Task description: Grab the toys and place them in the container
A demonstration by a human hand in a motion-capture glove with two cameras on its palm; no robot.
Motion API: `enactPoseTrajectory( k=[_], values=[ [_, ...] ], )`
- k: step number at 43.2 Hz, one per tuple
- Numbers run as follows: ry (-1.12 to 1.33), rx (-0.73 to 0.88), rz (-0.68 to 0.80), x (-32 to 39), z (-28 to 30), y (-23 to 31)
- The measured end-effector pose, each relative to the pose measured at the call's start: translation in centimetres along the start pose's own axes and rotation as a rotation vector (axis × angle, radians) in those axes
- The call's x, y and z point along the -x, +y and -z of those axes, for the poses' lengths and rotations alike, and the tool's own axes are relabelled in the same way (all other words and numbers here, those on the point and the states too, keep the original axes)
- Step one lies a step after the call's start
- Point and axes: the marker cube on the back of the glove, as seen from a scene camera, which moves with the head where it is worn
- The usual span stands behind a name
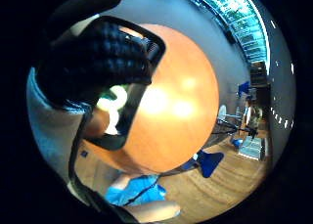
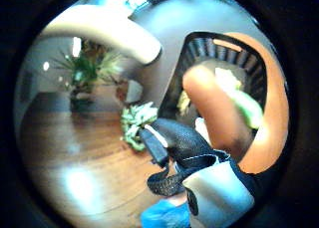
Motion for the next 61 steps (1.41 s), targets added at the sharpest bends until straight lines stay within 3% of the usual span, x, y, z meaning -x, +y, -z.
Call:
enactPoseTrajectory(
  k=[9,15,21,28,35,40,61],
  values=[
    [0.079,-0.032,-0.051,-1.9,1.8,0.3],
    [0.186,-0.032,-0.228,-1.2,2.2,-0.8],
    [0.259,-0.087,-0.126,-6.1,3.6,2.3],
    [0.339,-0.143,-0.300,-12.3,3.1,6.5],
    [0.224,-0.163,-0.303,-16.9,2.5,11.3],
    [0.315,-0.118,-0.357,-20.9,1.5,14.3],
    [0.256,-0.131,-0.378,-25.2,0.1,19.1]
  ],
)
